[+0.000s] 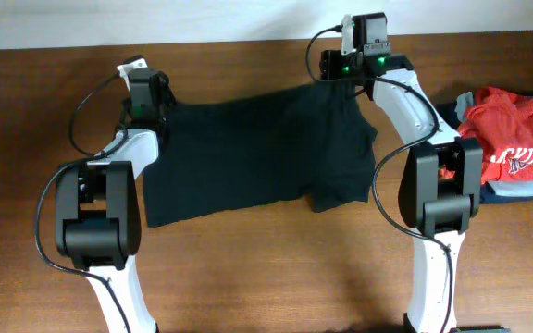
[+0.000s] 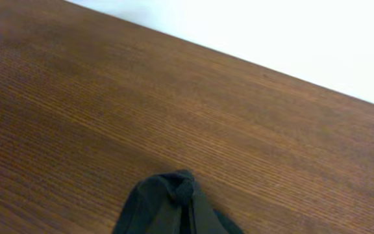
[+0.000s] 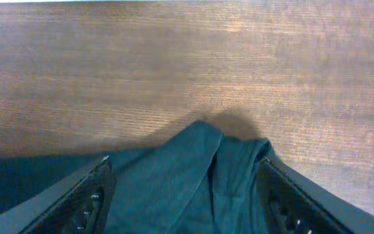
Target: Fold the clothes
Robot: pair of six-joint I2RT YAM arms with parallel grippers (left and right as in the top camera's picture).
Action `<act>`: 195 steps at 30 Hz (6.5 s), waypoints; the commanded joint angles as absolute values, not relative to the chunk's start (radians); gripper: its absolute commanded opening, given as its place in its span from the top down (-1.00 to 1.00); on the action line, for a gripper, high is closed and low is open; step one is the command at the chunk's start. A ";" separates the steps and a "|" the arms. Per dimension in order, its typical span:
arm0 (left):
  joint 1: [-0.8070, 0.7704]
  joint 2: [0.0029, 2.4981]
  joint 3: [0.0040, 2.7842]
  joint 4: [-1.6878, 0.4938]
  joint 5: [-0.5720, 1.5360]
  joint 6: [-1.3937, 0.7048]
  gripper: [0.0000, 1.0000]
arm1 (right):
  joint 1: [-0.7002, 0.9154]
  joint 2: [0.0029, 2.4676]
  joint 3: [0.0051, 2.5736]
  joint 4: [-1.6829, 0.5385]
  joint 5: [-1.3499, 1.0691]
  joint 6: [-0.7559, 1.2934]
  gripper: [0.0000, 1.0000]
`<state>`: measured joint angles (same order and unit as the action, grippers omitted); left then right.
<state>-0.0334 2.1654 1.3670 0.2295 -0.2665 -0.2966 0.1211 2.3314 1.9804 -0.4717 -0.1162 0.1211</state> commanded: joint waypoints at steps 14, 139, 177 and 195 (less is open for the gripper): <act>-0.037 2.173 1.374 0.170 -0.266 -0.302 0.98 | 0.158 2.333 2.010 -0.682 -0.232 0.223 -0.11; 0.066 1.909 1.383 -0.340 -0.221 -0.193 0.98 | 0.062 2.384 2.400 -1.463 -0.179 0.108 0.92; 0.066 1.914 1.316 -0.488 -0.210 -0.193 -0.43 | 0.056 2.383 2.196 -1.299 -0.215 0.120 0.28; 0.064 1.914 1.315 -0.434 -0.047 -0.193 -0.09 | 0.052 2.434 2.197 -0.855 -0.224 0.139 0.25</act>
<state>0.0624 1.9278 1.3247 -0.4362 -0.0845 -0.1993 0.0547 2.3867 2.1822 -0.8814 -0.2226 0.1234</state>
